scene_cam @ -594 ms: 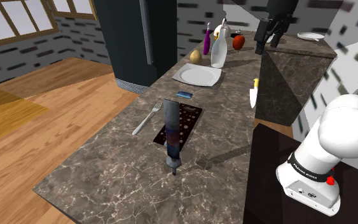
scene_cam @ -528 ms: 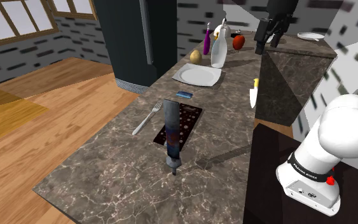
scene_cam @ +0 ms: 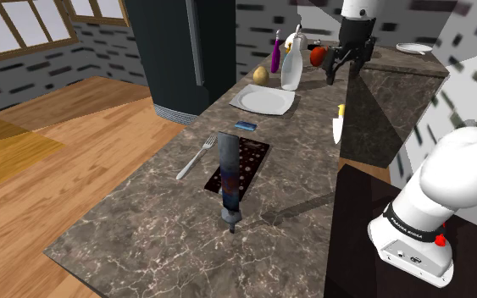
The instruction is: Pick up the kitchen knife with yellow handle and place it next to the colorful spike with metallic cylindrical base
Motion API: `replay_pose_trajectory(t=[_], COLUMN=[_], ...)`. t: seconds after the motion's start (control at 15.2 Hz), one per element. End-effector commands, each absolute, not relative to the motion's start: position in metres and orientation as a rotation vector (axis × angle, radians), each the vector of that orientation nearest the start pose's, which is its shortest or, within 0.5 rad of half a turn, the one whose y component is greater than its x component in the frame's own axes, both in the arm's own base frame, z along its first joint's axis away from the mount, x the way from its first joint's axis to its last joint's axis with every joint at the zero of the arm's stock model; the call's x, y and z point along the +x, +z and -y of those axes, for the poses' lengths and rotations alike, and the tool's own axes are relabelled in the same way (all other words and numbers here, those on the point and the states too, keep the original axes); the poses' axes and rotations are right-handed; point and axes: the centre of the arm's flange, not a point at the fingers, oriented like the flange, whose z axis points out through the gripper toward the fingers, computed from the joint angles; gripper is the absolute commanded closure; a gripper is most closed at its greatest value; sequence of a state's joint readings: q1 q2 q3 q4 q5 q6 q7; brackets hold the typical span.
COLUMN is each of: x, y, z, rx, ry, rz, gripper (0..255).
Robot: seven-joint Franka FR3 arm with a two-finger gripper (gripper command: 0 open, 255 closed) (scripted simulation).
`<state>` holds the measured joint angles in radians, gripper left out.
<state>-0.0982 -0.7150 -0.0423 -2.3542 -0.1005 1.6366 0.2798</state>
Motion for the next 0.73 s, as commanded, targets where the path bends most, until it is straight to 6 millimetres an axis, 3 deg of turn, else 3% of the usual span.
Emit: replay_pose_trajectory(t=[0.0, 0.66], x=[0.341, 0.373], y=[0.554, 0.463], z=[0.075, 0.166], rx=[-3.129, -2.97], ry=[0.002, 0.041], rz=[-0.757, -1.297], gripper=[0, 0])
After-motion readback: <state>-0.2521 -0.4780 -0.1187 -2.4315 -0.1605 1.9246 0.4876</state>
